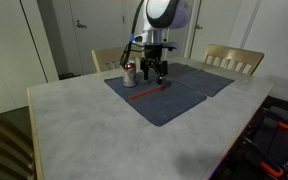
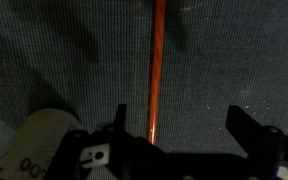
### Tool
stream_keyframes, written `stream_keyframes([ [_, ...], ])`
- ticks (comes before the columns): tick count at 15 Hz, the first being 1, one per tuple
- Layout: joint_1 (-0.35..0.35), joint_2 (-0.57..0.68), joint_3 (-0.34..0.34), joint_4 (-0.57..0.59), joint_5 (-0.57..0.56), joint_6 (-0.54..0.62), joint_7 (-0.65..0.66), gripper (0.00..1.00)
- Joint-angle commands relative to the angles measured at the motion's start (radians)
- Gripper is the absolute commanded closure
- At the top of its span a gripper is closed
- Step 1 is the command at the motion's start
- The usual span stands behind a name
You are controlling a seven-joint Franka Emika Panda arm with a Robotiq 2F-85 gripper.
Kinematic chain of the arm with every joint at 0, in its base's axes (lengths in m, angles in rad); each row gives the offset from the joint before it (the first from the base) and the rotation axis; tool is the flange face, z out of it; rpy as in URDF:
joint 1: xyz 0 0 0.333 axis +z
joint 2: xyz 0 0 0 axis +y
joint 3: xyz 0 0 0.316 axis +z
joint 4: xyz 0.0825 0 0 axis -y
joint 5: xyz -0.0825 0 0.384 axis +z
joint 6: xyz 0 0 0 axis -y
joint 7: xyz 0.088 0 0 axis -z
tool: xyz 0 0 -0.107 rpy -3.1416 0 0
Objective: Put the orange straw in the can
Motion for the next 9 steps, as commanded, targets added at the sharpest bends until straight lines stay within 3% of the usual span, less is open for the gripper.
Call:
stream_keyframes([
  [1,-0.008,0.014,0.01,-0.019,0.004,0.04,0.047,0.0],
  [6,-0.01,0.034,0.016,-0.022,-0.005,0.051,0.07,0.04],
  [9,-0.001,0.042,0.007,-0.027,-0.031,0.073,0.075,0.0],
])
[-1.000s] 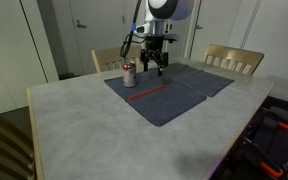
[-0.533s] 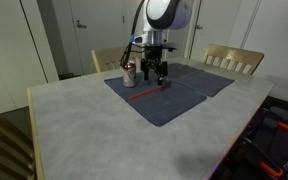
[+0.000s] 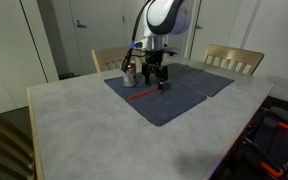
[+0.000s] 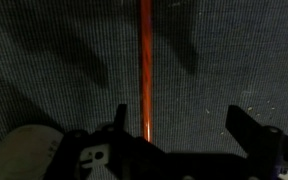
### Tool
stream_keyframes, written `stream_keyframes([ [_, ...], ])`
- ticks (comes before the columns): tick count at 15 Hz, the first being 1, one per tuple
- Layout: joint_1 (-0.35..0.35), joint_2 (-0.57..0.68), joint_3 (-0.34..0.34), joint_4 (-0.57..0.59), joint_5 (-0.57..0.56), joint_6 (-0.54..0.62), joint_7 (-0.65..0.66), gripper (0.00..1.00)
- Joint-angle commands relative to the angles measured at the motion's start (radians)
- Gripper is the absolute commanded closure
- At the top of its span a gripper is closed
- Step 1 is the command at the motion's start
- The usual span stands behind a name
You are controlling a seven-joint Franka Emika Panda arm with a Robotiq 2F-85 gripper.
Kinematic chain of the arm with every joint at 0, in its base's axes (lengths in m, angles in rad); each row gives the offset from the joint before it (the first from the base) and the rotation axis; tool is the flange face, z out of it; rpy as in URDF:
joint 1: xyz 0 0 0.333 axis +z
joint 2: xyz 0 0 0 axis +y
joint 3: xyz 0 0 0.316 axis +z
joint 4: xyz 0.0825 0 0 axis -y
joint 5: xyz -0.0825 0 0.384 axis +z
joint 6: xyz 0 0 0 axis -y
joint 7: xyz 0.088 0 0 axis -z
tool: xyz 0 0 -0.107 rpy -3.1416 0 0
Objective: Put the orange straw in the can
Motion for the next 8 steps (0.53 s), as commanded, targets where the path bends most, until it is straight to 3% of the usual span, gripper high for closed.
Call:
stream_keyframes([
  [1,0.003,0.018,-0.002,-0.011,-0.042,0.059,0.016,0.0],
  [5,0.021,0.048,-0.02,0.001,-0.124,0.106,0.037,0.03],
  [8,0.027,0.059,-0.024,0.0,-0.178,0.135,0.054,0.15],
])
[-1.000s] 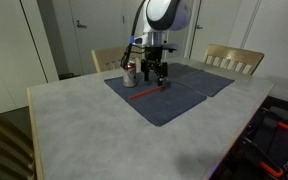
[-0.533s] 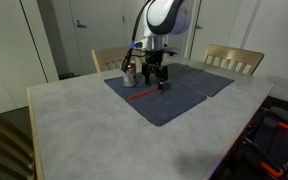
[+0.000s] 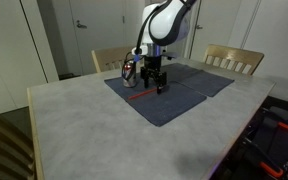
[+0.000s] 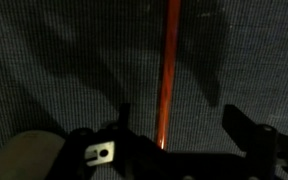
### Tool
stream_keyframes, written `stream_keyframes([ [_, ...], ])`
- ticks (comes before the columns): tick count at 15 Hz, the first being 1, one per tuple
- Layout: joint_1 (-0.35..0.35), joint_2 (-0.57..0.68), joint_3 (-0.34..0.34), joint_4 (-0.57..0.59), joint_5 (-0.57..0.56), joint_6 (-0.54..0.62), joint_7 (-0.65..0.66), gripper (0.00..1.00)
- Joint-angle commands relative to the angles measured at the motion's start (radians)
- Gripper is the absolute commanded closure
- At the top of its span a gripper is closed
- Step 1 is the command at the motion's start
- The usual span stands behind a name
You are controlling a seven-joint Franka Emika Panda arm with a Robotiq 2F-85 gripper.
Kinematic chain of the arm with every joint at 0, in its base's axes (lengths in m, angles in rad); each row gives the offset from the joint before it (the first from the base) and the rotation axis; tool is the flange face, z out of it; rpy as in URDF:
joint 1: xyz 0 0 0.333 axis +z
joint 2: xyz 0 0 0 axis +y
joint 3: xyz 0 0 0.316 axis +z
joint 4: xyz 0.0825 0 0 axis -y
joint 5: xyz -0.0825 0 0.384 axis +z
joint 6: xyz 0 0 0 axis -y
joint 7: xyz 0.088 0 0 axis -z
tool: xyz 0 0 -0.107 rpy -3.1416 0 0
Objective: Put the orange straw in the can
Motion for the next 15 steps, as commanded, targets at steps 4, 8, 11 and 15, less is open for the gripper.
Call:
stream_keyframes([
  [4,0.016,0.019,-0.013,0.0,-0.079,0.058,0.032,0.33],
  [8,0.019,0.018,-0.016,0.001,-0.099,0.075,0.033,0.71],
  [11,0.022,0.017,-0.019,0.002,-0.111,0.082,0.037,0.92],
  [15,0.025,0.017,-0.021,0.002,-0.123,0.085,0.042,0.99],
])
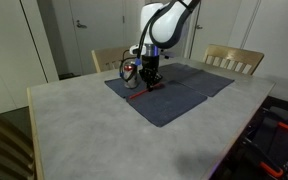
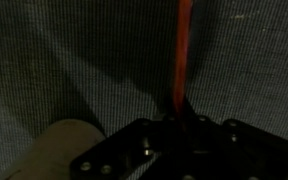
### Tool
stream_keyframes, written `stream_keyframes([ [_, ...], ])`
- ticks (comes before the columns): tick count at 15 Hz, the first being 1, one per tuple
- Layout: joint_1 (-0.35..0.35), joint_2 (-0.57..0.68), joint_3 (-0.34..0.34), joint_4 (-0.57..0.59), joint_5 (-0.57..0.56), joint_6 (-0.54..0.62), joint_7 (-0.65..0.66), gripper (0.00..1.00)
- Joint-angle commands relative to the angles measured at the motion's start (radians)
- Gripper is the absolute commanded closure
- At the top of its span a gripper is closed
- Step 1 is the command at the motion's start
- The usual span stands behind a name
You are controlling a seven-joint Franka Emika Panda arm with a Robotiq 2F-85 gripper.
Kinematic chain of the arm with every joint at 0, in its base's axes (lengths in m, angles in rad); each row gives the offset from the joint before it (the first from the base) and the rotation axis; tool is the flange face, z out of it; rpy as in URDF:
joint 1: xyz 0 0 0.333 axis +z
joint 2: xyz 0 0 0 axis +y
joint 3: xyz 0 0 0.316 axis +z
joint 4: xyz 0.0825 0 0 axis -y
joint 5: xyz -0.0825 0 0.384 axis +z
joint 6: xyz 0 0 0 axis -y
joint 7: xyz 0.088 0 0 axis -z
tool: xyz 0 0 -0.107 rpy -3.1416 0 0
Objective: Put the orange straw in the can
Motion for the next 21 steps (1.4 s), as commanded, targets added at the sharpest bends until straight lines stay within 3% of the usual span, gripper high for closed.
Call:
stream_keyframes([
  [1,0.015,0.008,-0.018,-0.004,-0.029,0.02,0.021,0.98],
  [18,0.001,-0.032,0.011,-0.028,-0.004,-0.013,-0.002,0.98],
  [19,0.001,-0.032,0.01,-0.027,-0.006,-0.014,-0.001,0.74],
  [20,0.003,-0.033,0.007,-0.028,-0.009,-0.015,-0.001,0.97],
  [21,0.002,-0.033,0.008,-0.028,-0.007,-0.013,-0.001,0.94],
])
